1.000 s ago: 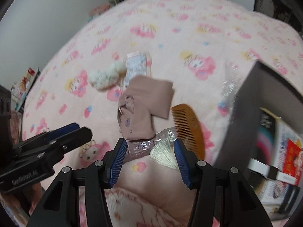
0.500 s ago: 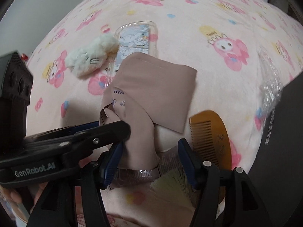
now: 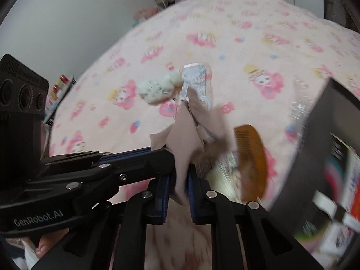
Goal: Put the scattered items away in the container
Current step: 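Lift the beige cloth with the right gripper toward the black box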
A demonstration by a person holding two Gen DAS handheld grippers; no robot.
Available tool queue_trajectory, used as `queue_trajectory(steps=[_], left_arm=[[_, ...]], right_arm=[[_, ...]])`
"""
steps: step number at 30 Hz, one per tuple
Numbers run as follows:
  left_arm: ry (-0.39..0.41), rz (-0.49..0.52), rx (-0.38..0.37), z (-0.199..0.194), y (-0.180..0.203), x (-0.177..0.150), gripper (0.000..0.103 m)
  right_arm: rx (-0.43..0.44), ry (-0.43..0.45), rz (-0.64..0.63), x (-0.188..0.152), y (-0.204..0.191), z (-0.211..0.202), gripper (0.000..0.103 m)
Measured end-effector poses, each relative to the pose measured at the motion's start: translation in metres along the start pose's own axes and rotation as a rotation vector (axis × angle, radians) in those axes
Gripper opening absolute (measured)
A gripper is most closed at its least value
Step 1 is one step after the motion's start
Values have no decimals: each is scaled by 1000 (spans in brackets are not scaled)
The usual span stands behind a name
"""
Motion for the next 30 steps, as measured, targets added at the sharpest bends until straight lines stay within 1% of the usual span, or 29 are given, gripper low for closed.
queue_trajectory(steps=[2,4,7,9,14,16,17,18,19,20,22,23,25,26,27,28,29,30], left_arm=[[-10,35,-27,1,31,-13,2],[-23,81,-48,6,63,-27,2],[-63,118,-94,23,103,-49,2],[-100,142,-117,40,124,-63,2],[-204,186,-146,82,166,-99,2],[-243,217,-144,96,180,-112,3],[-255,227,-129,100,182,-117,6],[-261,236,-99,104,182,-119,10],[-256,242,-67,105,179,-118,19],[-245,242,-38,103,176,-117,25],[-229,209,-6,99,164,-112,28],[-223,190,3,98,156,-110,30],[-209,163,48,96,140,-107,36],[-211,153,80,97,131,-108,40],[-221,145,108,100,123,-110,41],[-239,143,124,105,117,-113,43],[-262,141,129,111,112,-116,47],[-287,136,154,119,105,-121,48]], right_arm=[[30,23,47,-9,7,-29,11],[34,52,70,-20,11,-50,11],[-2,86,101,-45,32,-84,11],[-35,95,125,-60,47,-95,11],[-101,97,232,-102,96,-121,11],[-117,101,269,-117,114,-130,11],[-129,103,287,-124,122,-133,11],[-150,101,301,-130,131,-135,11],[-180,99,319,-136,142,-136,11],[-207,94,341,-141,151,-136,11],[-234,90,403,-148,171,-136,11],[-230,92,428,-151,178,-136,11],[-220,81,441,-154,184,-134,12],[-225,68,439,-155,185,-131,17],[-232,55,435,-157,186,-128,20],[-236,41,431,-158,187,-123,29],[-233,32,429,-158,187,-119,43],[-229,22,427,-160,188,-113,47]])
Point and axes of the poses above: each gripper's, at about its wrist camera, not at the fingertips, and z roughly the way its jaws point, y to its right, x to its top, the point moved 7 cm from there along z, roughly the way its jaws point, and after that the axes turned 6 degrees about y, right-handed, at the moved point
